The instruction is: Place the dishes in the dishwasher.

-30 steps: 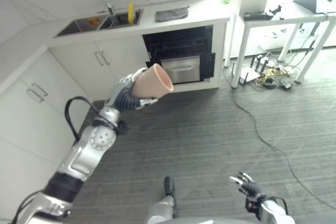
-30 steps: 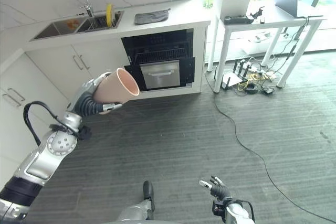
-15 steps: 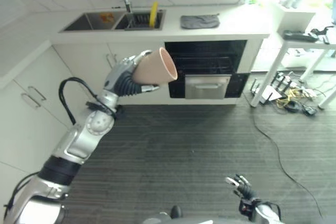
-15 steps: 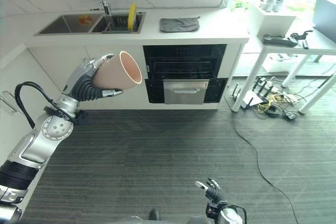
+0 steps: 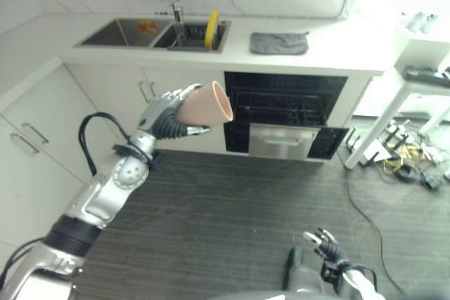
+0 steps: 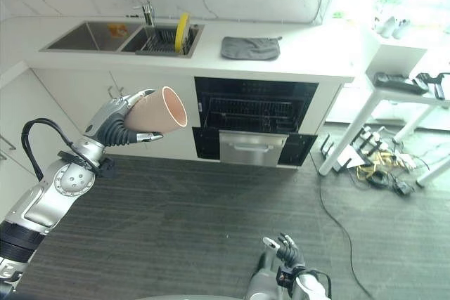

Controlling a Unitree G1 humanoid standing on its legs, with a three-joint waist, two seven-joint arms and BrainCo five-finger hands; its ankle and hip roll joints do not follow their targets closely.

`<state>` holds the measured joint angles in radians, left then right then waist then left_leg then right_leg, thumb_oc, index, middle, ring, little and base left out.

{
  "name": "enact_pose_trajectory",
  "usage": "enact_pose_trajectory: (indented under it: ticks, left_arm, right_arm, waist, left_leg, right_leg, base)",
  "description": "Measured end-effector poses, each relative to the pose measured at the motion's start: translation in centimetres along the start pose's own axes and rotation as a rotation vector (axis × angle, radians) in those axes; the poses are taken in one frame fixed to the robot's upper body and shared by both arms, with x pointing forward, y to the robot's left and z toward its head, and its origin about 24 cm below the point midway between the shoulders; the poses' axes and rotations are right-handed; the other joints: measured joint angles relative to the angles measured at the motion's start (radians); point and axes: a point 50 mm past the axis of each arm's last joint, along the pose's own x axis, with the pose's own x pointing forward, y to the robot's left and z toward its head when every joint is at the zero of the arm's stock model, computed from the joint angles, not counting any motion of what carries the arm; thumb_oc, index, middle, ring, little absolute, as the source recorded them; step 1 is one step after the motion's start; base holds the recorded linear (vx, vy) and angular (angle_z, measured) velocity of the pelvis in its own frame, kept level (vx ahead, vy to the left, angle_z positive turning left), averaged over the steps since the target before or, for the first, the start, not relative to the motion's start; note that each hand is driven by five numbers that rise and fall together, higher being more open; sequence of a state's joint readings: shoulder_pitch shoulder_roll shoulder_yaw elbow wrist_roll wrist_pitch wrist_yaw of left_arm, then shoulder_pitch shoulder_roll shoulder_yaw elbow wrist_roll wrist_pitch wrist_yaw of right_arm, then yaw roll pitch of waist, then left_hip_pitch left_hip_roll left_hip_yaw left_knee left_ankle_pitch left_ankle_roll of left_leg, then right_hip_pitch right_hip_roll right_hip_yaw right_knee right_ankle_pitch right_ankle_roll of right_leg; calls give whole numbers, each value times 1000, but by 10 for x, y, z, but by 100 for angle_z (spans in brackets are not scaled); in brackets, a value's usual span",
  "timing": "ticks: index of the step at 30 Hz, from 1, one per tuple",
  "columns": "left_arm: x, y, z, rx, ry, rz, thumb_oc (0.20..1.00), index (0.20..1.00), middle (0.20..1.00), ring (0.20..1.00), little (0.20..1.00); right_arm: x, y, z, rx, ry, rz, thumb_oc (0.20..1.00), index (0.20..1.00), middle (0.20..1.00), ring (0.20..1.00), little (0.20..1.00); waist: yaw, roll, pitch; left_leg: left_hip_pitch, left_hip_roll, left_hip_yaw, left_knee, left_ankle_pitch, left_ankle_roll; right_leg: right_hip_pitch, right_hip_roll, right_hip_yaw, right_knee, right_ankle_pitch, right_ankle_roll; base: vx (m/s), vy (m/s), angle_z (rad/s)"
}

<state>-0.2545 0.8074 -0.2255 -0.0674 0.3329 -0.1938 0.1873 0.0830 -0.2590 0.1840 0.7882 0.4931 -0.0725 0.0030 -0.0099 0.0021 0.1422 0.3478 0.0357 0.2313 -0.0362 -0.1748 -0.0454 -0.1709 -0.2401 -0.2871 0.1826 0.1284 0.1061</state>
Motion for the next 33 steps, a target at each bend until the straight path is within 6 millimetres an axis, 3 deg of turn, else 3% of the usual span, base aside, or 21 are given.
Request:
enact_pose_trajectory:
  ticks: [2,6,8,10,11,12,13,14,15,17,19,20,21,22,24,25,26,28,29,30,33]
  left_arm:
    - [1,0,3,-10,-11,3,200,200,200,200,200]
    - [-1,-2,1,-15,11,4,200,200,200,200,200]
    - [-1,0,3,-10,19,16,200,200,200,200,200]
    - [-1,5,6,-11,10,49,200,200,200,200,200]
    - [-1,6,6,-12,12,53,200,200,200,200,200]
    - [-2,6,6,-11,16,54,200,200,200,200,200]
    - [-2,6,6,-12,14,55,200,200,200,200,200]
    - [-1,7,7,-11,7,58,200,200,200,200,200]
    - [-1,7,7,-11,8,57,200,200,200,200,200]
    - [-2,5,7,-16,10,60,200,200,200,200,200]
    - [-2,4,7,-20,12,63,200,200,200,200,200]
    - [-2,2,8,-36,15,70,200,200,200,200,200]
    - [-1,-1,10,-60,18,82,200,200,200,200,200]
    - [-2,-4,10,-73,24,83,200,200,200,200,200]
    - [-8,-11,9,-95,45,72,200,200,200,200,200]
    - [-14,-16,7,-105,59,56,200,200,200,200,200]
    - [-17,-18,6,-109,66,47,200,200,200,200,200]
    - [-21,-21,6,-107,58,37,200,200,200,200,200]
    - [-21,-20,7,-95,55,34,200,200,200,200,200]
    - [-22,-17,4,-65,53,22,200,200,200,200,200]
    - [-18,-13,4,-37,39,18,200,200,200,200,200]
  right_arm:
    - [4,-2,10,-16,-22,2,1000,1000,1000,1000,1000]
    - [6,-2,16,-29,-29,12,1000,1000,1000,1000,1000]
    - [5,-10,14,-43,-9,11,1000,1000,1000,1000,1000]
    - [4,-16,12,-56,7,13,1000,1000,1000,1000,1000]
    - [4,-16,12,-61,10,16,1000,1000,1000,1000,1000]
    - [4,-17,12,-70,14,18,1000,1000,1000,1000,1000]
    - [4,-18,11,-70,20,21,1000,1000,1000,1000,1000]
    - [4,-20,8,-68,31,16,1000,1000,1000,1000,1000]
    - [3,-22,0,-63,62,7,1000,1000,1000,1000,1000]
    - [2,-25,-4,-75,76,5,1000,1000,1000,1000,1000]
    - [1,-25,-4,-82,72,11,1000,1000,1000,1000,1000]
    - [0,-26,-5,-94,71,10,1000,1000,1000,1000,1000]
    - [0,-27,-5,-95,72,2,1000,1000,1000,1000,1000]
    - [0,-26,-7,-94,75,2,1000,1000,1000,1000,1000]
    - [-3,-27,-13,-93,87,-7,1000,1000,1000,1000,1000]
    - [-7,-30,-19,-99,100,-20,1000,1000,1000,1000,1000]
    - [-10,-34,-24,-107,113,-29,1000,1000,1000,1000,1000]
    - [-17,-42,-34,-114,139,-74,1000,1000,1000,1000,1000]
    - [-16,-40,-34,-111,140,-81,1000,1000,1000,1000,1000]
    - [-12,-33,-32,-102,135,-73,1000,1000,1000,1000,1000]
    - [-9,-28,-30,-73,119,-80,1000,1000,1000,1000,1000]
  waist:
    - [-4,40,-3]
    - [-6,38,-5]
    - [-5,36,-10]
    - [11,18,-15]
    - [14,11,-16]
    - [20,4,-14]
    - [13,-8,-11]
    - [14,-11,-10]
    - [19,-24,-12]
    - [20,-26,-14]
    - [14,-8,-20]
    - [19,11,-29]
    - [22,33,-23]
    - [22,43,-13]
    - [36,57,-10]
    - [41,69,-10]
    - [43,79,-14]
    - [41,98,-25]
    - [52,84,-28]
    - [70,31,-35]
    - [67,1,-37]
  left_leg:
    - [-18,64,22,50,13,-22]
    - [-39,122,25,195,53,-82]
    - [-72,150,-8,294,109,-129]
    - [-173,164,-36,486,209,-127]
    - [-203,164,-54,543,235,-143]
    - [-246,160,-62,607,230,-144]
    - [-296,159,-61,660,223,-138]
    - [-344,159,-45,712,210,-118]
    - [-404,144,-10,692,171,-72]
    - [-414,118,21,523,149,-36]
    - [-432,106,26,342,155,-39]
    - [-419,100,18,180,173,-53]
    - [-406,104,-10,-8,229,-65]
    - [-411,109,-22,-61,257,-71]
    - [-421,126,-29,-61,290,-81]
    - [-413,137,1,-52,295,-81]
    - [-416,141,24,-45,295,-80]
    - [-391,149,109,-8,296,-44]
    - [-372,116,106,-13,327,-29]
    - [-347,49,111,-22,303,7]
    - [-303,-15,113,-51,284,78]
  right_leg:
    - [10,61,-26,7,-34,-30]
    - [62,117,-23,-7,-72,-80]
    - [83,141,-16,-9,-116,-88]
    - [97,152,15,-30,-133,-150]
    - [99,151,31,-33,-129,-158]
    - [113,151,35,-48,-126,-157]
    - [126,148,42,-62,-143,-182]
    - [144,147,38,-84,-142,-184]
    - [189,148,29,-127,-141,-180]
    - [221,150,30,-153,-151,-162]
    - [237,164,33,-159,-162,-148]
    - [245,175,36,-182,-159,-139]
    - [264,188,37,-206,-152,-129]
    - [290,191,37,-219,-149,-120]
    - [328,190,49,-245,-153,-110]
    - [356,186,51,-255,-153,-106]
    - [370,182,52,-252,-167,-90]
    - [424,165,40,-249,-210,-32]
    - [422,128,61,-223,-234,-8]
    - [416,67,82,-195,-253,22]
    - [394,3,50,-61,-252,54]
  base:
    - [286,-199,-8]
    - [207,-161,-25]
    - [213,-207,-28]
    - [181,-175,-34]
    - [117,-98,-36]
    - [137,-44,-17]
    - [113,20,-7]
    - [232,140,6]
    - [180,131,-1]
    - [200,235,-10]
    - [233,281,-7]
    - [238,227,-3]
    - [229,197,-5]
    - [244,214,-2]
    - [159,160,-19]
    - [162,200,-24]
    - [239,273,-8]
    - [239,250,0]
    - [226,242,-40]
    - [209,237,-40]
    - [219,245,-3]
